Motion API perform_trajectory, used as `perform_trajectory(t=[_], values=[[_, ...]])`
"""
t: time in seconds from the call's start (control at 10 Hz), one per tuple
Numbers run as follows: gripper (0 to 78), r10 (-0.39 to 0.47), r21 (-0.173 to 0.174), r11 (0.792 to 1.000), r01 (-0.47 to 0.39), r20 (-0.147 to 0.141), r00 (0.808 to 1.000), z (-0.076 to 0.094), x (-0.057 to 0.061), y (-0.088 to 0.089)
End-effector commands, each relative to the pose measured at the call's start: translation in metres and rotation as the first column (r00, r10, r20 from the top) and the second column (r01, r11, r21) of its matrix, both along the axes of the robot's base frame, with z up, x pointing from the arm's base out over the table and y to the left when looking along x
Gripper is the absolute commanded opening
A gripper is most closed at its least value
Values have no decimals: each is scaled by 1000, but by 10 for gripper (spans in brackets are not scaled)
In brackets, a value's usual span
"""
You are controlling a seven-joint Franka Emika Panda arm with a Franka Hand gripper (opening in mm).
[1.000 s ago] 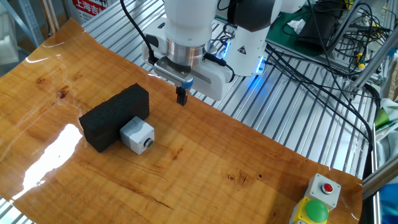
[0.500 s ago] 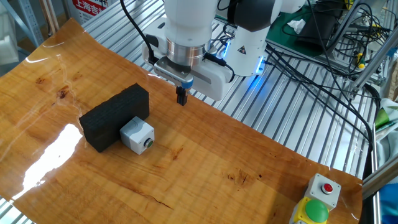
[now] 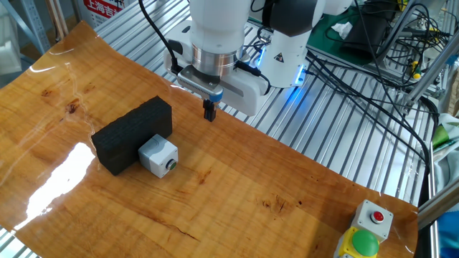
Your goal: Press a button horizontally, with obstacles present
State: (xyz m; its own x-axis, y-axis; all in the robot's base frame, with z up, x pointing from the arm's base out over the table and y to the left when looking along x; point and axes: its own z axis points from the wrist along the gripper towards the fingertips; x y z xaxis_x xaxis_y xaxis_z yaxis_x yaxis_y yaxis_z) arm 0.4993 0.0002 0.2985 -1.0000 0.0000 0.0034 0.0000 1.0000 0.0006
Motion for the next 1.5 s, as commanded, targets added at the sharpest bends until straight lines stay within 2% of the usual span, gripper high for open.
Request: perform_trajectory(t=[0.1, 0.2, 0.3, 0.7, 1.2, 1.5], values=[[0, -68, 38, 997, 70, -34, 997, 0, 0, 0], [0, -58, -53, 997, 56, -28, 998, 0, 0, 0], [0, -57, -72, 996, 55, -27, 998, 0, 0, 0], [0, -62, -72, 996, 60, -30, 998, -2, 1, 0], [0, -113, -71, 991, 111, -26, 993, -13, 21, 3], [0, -116, -71, 991, 114, -26, 993, -14, 23, 4]])
